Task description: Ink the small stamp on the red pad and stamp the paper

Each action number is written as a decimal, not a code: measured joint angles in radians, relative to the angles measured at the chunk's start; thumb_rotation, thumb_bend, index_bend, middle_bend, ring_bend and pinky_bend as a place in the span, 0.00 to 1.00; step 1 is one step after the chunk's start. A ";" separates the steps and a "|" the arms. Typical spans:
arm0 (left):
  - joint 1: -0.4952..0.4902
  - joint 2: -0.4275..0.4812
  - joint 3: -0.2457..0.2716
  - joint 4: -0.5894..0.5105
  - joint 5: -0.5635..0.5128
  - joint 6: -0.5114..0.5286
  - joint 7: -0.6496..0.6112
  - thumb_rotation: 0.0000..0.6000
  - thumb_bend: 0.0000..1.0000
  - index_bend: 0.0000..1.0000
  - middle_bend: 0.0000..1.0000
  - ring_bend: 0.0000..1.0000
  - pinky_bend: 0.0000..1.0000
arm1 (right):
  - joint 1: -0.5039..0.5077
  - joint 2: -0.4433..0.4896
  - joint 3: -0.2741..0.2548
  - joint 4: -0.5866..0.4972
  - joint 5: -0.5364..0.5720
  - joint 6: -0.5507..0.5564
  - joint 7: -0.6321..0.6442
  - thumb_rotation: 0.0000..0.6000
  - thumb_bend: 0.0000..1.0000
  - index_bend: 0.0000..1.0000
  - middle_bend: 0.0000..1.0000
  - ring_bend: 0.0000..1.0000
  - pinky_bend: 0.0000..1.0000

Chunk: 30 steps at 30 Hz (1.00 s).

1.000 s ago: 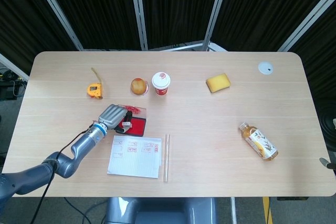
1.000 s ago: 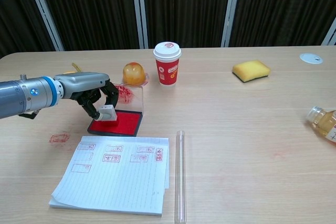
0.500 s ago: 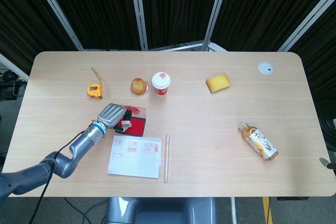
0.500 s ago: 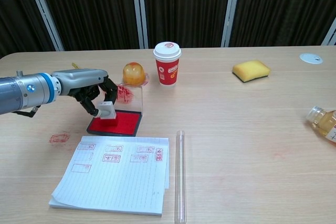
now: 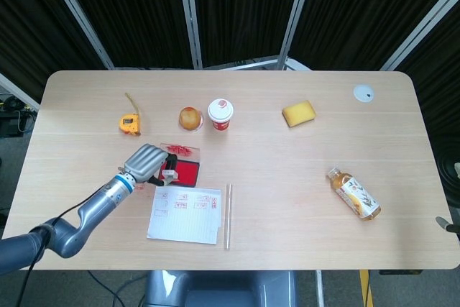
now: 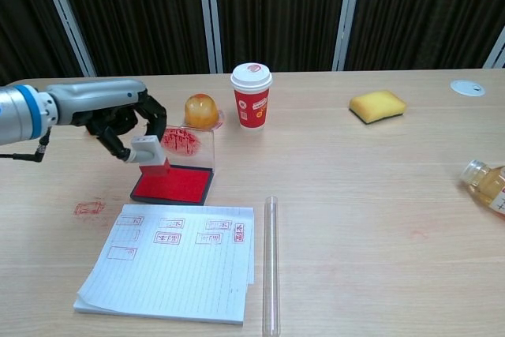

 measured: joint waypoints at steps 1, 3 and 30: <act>0.015 0.018 0.008 -0.030 -0.005 0.015 0.022 1.00 0.37 0.60 0.56 0.81 0.87 | 0.000 0.001 0.000 -0.001 -0.002 0.001 0.002 1.00 0.00 0.00 0.00 0.00 0.00; 0.040 0.041 0.022 -0.071 -0.013 0.039 0.054 1.00 0.37 0.60 0.56 0.81 0.87 | -0.002 0.005 0.000 -0.005 -0.007 0.004 0.007 1.00 0.00 0.00 0.00 0.00 0.00; 0.157 -0.089 0.109 -0.197 -0.078 0.140 0.328 1.00 0.39 0.60 0.56 0.81 0.87 | -0.010 0.026 0.000 -0.005 -0.016 0.006 0.054 1.00 0.00 0.00 0.00 0.00 0.00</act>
